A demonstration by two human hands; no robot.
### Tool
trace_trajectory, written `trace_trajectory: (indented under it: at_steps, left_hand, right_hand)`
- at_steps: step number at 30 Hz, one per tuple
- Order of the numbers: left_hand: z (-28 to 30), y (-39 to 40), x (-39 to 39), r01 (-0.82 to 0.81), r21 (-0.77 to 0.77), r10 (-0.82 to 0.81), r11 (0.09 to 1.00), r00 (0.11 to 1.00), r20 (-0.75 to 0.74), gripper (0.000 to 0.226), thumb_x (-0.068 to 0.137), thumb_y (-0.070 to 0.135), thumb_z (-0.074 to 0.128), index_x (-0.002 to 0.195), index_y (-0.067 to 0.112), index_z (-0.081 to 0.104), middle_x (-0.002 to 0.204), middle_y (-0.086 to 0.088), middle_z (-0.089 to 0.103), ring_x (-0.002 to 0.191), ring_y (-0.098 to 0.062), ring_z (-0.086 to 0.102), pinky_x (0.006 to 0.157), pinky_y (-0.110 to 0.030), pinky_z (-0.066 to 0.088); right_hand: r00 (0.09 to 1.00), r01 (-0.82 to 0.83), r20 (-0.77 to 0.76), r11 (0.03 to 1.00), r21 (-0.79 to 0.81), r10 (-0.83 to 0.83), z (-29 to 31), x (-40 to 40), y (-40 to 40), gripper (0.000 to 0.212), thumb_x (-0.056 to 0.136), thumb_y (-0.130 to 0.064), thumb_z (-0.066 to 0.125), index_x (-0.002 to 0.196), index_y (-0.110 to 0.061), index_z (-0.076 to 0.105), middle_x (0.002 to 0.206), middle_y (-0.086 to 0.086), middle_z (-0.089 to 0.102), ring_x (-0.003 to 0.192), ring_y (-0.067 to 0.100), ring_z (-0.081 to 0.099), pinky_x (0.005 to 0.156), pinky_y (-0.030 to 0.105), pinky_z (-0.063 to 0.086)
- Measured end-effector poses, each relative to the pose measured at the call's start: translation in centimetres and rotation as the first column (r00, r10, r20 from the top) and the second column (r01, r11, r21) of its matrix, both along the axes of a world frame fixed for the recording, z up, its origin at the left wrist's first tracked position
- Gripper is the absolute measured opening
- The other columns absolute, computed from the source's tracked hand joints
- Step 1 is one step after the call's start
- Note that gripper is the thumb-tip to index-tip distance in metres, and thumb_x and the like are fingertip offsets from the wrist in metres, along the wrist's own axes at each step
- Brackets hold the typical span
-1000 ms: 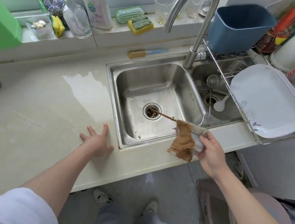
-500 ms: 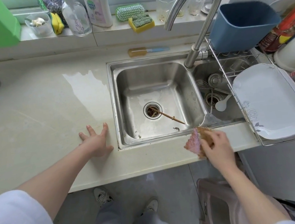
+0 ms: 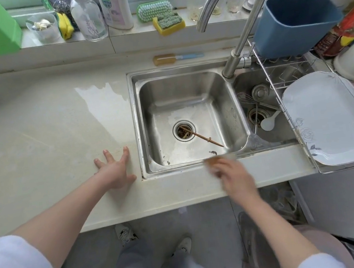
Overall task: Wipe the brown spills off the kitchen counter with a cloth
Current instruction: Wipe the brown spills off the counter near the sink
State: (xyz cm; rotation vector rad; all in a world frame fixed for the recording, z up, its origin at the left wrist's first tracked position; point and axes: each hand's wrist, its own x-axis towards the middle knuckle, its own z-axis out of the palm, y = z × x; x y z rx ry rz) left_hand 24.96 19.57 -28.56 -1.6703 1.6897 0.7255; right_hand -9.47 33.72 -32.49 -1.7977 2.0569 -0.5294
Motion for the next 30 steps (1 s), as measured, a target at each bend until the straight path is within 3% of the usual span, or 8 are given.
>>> trace_trajectory:
  at_steps: [2, 5, 8, 11, 15, 19, 24, 30]
  left_hand:
    - [-0.1, -0.1, 0.0, -0.004, -0.003, 0.004, 1.000, 1.000, -0.004, 0.099, 0.093, 0.061, 0.048, 0.148, 0.037, -0.031, 0.156, -0.029, -0.026, 0.140, -0.063, -0.009, 0.113, -0.065, 0.023]
    - [-0.2, -0.1, 0.0, -0.012, -0.001, 0.012, 1.000, 1.000, -0.006, 0.100, 0.093, 0.060, 0.048, 0.148, 0.036, -0.031, 0.155, -0.031, -0.027, 0.139, -0.065, -0.009, 0.113, -0.066, 0.023]
    - [0.0, 0.0, -0.2, 0.001, -0.002, -0.001, 1.000, 1.000, 0.010, 0.098, 0.095, 0.060, 0.046, 0.148, 0.033, -0.032, 0.155, -0.033, -0.025, 0.137, -0.067, -0.007, 0.113, -0.066, 0.021]
    - [0.3, 0.0, -0.3, -0.001, -0.008, 0.001, 1.000, 1.000, 0.001, 0.098, 0.095, 0.060, 0.047, 0.150, 0.032, -0.030, 0.155, -0.033, -0.025, 0.138, -0.067, -0.006, 0.113, -0.066, 0.020]
    - [0.3, 0.1, -0.1, 0.010, -0.019, -0.009, 1.000, 1.000, 0.002, 0.099, 0.094, 0.060, 0.048, 0.150, 0.033, -0.029, 0.155, -0.033, -0.024, 0.138, -0.067, -0.007, 0.114, -0.066, 0.020]
    - [0.0, 0.1, 0.0, 0.013, -0.025, -0.014, 1.000, 1.000, -0.012, 0.099, 0.094, 0.060, 0.048, 0.150, 0.034, -0.029, 0.156, -0.032, -0.024, 0.138, -0.067, -0.008, 0.113, -0.067, 0.021]
    - [-0.6, 0.0, 0.2, 0.003, -0.023, -0.004, 1.000, 1.000, -0.019, 0.099, 0.093, 0.061, 0.048, 0.149, 0.035, -0.030, 0.155, -0.031, -0.027, 0.138, -0.066, -0.008, 0.114, -0.066, 0.019]
    - [-0.7, -0.1, 0.2, 0.001, -0.028, -0.002, 1.000, 1.000, -0.020, 0.099, 0.094, 0.061, 0.048, 0.149, 0.035, -0.031, 0.154, -0.031, -0.028, 0.138, -0.067, -0.008, 0.113, -0.067, 0.019]
  right_hand:
    - [0.930, 0.366, -0.039, 0.931, 0.020, -0.365, 0.7, -6.1, 0.1, 0.033, 0.085, -0.001, 0.057, 0.110, -0.018, 0.069, 0.127, 0.005, 0.056, 0.118, 0.028, 0.052, 0.094, 0.034, 0.043]
    - [0.673, 0.739, -0.063, 0.666, 0.105, -0.737, 1.5, -5.7, -1.0, 0.023, 0.096, -0.017, 0.051, 0.114, -0.014, 0.065, 0.131, 0.011, 0.047, 0.112, 0.032, 0.052, 0.088, 0.039, 0.044]
    - [0.816, 0.574, 0.018, 0.813, 0.095, -0.578, 1.3, 3.3, -1.8, 0.018, 0.091, -0.013, 0.055, 0.103, -0.021, 0.067, 0.124, 0.007, 0.049, 0.109, 0.027, 0.051, 0.085, 0.036, 0.045]
    - [0.985, 0.102, 0.120, 0.983, 0.151, -0.121, 0.7, 12.2, -0.4, 0.024, 0.084, -0.012, 0.058, 0.101, -0.026, 0.067, 0.117, -0.002, 0.052, 0.108, 0.017, 0.048, 0.081, 0.031, 0.046]
    - [0.924, -0.349, 0.216, 0.925, 0.149, 0.314, 1.3, 11.8, 1.2, 0.011, 0.080, -0.021, 0.059, 0.086, -0.025, 0.067, 0.114, -0.014, 0.059, 0.118, 0.014, 0.050, 0.089, 0.031, 0.048]
    - [0.998, 0.058, 0.008, 0.986, 0.158, -0.060, 1.3, 2.0, 2.2, 0.012, 0.076, -0.017, 0.064, 0.074, -0.028, 0.063, 0.098, -0.012, 0.058, 0.101, 0.016, 0.056, 0.072, 0.029, 0.044]
    - [0.854, 0.518, -0.125, 0.847, 0.120, -0.505, 1.6, 1.8, 2.3, 0.013, 0.080, -0.013, 0.057, 0.086, -0.022, 0.064, 0.104, 0.003, 0.053, 0.100, 0.030, 0.055, 0.078, 0.037, 0.045]
    - [0.974, 0.196, 0.087, 0.971, 0.135, -0.209, 1.0, 15.6, 3.0, 0.020, 0.081, -0.016, 0.060, 0.099, -0.022, 0.068, 0.107, -0.002, 0.052, 0.098, 0.019, 0.055, 0.082, 0.035, 0.050]
